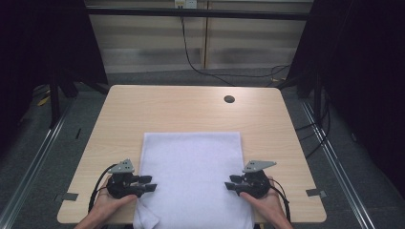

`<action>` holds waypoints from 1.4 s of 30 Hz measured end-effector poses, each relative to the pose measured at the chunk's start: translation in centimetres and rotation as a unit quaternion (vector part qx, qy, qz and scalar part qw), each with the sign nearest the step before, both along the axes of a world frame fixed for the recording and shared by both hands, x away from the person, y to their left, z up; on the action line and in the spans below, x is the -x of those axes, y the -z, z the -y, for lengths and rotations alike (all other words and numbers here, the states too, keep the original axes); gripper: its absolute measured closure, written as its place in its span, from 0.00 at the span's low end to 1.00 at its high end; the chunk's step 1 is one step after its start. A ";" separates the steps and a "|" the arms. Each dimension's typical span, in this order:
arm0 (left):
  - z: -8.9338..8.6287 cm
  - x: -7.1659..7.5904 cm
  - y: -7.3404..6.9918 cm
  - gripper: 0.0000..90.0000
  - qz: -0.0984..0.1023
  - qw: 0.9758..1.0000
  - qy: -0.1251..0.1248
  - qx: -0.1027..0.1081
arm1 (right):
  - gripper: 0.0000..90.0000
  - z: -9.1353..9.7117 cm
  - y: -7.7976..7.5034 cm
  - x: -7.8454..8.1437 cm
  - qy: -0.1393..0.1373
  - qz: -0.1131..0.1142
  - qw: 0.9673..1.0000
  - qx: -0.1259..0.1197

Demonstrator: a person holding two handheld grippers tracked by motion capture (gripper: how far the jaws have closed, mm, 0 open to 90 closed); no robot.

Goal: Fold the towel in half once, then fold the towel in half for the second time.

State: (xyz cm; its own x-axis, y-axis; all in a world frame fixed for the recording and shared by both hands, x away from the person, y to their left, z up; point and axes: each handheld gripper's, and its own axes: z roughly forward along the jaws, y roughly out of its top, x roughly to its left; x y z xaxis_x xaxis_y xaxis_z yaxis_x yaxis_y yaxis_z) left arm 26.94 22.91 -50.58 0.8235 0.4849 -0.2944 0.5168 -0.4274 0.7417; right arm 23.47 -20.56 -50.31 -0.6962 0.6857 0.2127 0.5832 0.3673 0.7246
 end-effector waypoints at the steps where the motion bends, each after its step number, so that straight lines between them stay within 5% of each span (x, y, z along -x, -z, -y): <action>1: -0.1 0.4 0.0 0.62 -0.002 1.000 0.004 0.001 | 0.70 0.1 0.0 0.4 -0.002 -0.001 1.000 -0.001; 11: -0.9 3.9 -0.2 0.62 -0.033 0.999 0.040 0.011 | 0.70 0.0 -0.5 4.8 -0.028 -0.019 0.999 0.010; 16: -1.2 4.4 -0.8 0.58 -0.023 0.999 0.048 -0.002 | 0.67 -0.3 -0.7 6.1 -0.043 -0.026 0.999 0.008; 22: -1.4 -0.7 -2.6 0.55 0.014 0.999 -0.021 0.020 | 0.58 1.1 -2.2 2.4 0.013 0.015 1.000 -0.024; 26: -1.4 -4.7 -3.2 0.53 0.034 0.996 -0.074 0.020 | 0.53 2.7 -3.1 -1.3 0.055 0.041 0.997 -0.021; 30: -1.5 -7.5 -2.8 0.48 0.027 0.992 -0.114 0.036 | 0.48 3.9 -3.0 -4.6 0.088 0.049 0.995 -0.019; 32: -1.4 -8.3 -2.4 0.47 0.024 0.992 -0.122 0.016 | 0.46 4.2 -2.8 -6.2 0.096 0.050 0.994 -0.018; 36: -1.3 -9.7 -1.4 0.44 0.015 0.990 -0.137 0.026 | 0.43 4.1 -1.8 -8.8 0.098 0.041 0.994 -0.016; 42: -1.7 -10.4 0.0 0.43 -0.001 0.992 -0.126 0.005 | 0.43 3.8 -0.1 -10.3 0.094 0.013 0.995 -0.028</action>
State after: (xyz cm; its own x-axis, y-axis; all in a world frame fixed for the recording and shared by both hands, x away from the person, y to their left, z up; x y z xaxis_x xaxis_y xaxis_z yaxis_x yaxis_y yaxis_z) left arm 37.29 24.58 -50.57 0.6761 0.6723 -0.3014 0.6077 -0.2775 0.7441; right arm 33.79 -24.37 -50.17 -0.5628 0.7919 0.2370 0.6180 0.2127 0.7568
